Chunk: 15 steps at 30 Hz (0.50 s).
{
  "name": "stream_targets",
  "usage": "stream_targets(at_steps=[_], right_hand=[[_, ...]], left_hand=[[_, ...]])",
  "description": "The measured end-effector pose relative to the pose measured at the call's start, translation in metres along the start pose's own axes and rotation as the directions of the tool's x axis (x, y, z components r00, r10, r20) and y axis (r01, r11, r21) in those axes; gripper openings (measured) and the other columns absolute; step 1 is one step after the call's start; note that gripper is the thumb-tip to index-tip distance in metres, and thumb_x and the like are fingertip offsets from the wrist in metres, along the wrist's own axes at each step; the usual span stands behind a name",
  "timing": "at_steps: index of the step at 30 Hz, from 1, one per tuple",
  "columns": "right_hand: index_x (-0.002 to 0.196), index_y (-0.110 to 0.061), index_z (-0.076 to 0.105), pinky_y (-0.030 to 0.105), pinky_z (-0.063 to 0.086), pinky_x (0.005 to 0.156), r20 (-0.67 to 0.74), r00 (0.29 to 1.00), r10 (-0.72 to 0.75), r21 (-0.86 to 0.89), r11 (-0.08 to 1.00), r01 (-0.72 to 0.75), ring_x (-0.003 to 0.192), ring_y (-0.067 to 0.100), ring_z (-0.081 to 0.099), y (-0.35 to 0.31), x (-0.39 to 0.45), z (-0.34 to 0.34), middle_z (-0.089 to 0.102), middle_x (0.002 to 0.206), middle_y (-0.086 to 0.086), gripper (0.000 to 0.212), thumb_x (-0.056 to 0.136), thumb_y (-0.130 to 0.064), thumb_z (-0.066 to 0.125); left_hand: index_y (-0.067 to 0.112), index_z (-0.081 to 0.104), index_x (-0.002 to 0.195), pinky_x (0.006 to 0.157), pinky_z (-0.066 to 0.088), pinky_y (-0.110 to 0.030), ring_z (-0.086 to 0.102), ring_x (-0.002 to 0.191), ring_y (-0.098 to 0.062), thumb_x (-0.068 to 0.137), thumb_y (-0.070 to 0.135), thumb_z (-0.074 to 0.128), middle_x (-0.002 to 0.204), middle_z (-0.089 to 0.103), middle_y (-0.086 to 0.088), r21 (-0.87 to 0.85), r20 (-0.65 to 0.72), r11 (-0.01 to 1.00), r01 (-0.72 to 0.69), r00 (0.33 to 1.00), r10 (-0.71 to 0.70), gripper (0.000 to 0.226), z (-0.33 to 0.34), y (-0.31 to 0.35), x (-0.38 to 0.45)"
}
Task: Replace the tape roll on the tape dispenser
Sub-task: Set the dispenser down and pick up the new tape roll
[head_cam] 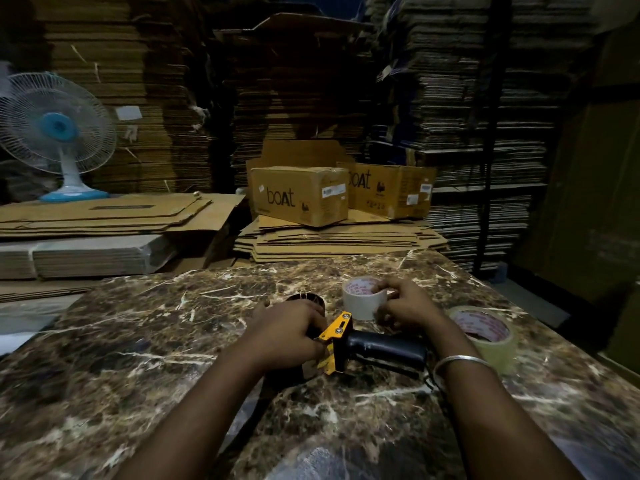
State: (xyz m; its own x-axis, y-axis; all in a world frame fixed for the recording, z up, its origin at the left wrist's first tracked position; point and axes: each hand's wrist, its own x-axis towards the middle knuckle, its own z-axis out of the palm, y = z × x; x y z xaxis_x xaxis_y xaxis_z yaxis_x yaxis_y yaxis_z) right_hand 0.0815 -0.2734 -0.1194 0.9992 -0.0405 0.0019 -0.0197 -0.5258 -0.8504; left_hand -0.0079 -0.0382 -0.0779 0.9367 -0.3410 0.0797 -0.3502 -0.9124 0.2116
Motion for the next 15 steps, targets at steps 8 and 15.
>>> stream_targets(at_steps=[8,15], right_hand=[[0.099,-0.026,0.072,0.046,0.064,0.064,-0.117,0.988,-0.101,-0.061,0.994,0.095,0.08,0.024,0.072,0.01,-0.002,0.012,0.066,0.099,0.001,0.031,0.074,-0.013,0.085],[0.108,-0.026,0.073,0.047,0.063,0.071,-0.26,0.952,-0.163,-0.053,0.987,0.154,0.085,0.022,0.072,0.015,-0.004,0.026,0.073,0.105,0.003,0.039,0.071,-0.017,0.082]], left_hand=[[0.032,0.077,0.093,0.109,0.033,-0.057,0.053,0.125,-0.009,0.069,0.035,0.073,0.142,0.052,0.023,-0.165,0.041,0.984,-0.07,0.996,0.078,0.025,0.0,-0.02,0.006],[0.017,0.08,0.095,0.083,0.051,-0.027,0.059,0.117,-0.008,0.078,0.003,0.074,0.139,0.056,0.021,-0.389,0.048,0.913,-0.127,0.986,0.157,0.022,0.002,-0.051,0.009]])
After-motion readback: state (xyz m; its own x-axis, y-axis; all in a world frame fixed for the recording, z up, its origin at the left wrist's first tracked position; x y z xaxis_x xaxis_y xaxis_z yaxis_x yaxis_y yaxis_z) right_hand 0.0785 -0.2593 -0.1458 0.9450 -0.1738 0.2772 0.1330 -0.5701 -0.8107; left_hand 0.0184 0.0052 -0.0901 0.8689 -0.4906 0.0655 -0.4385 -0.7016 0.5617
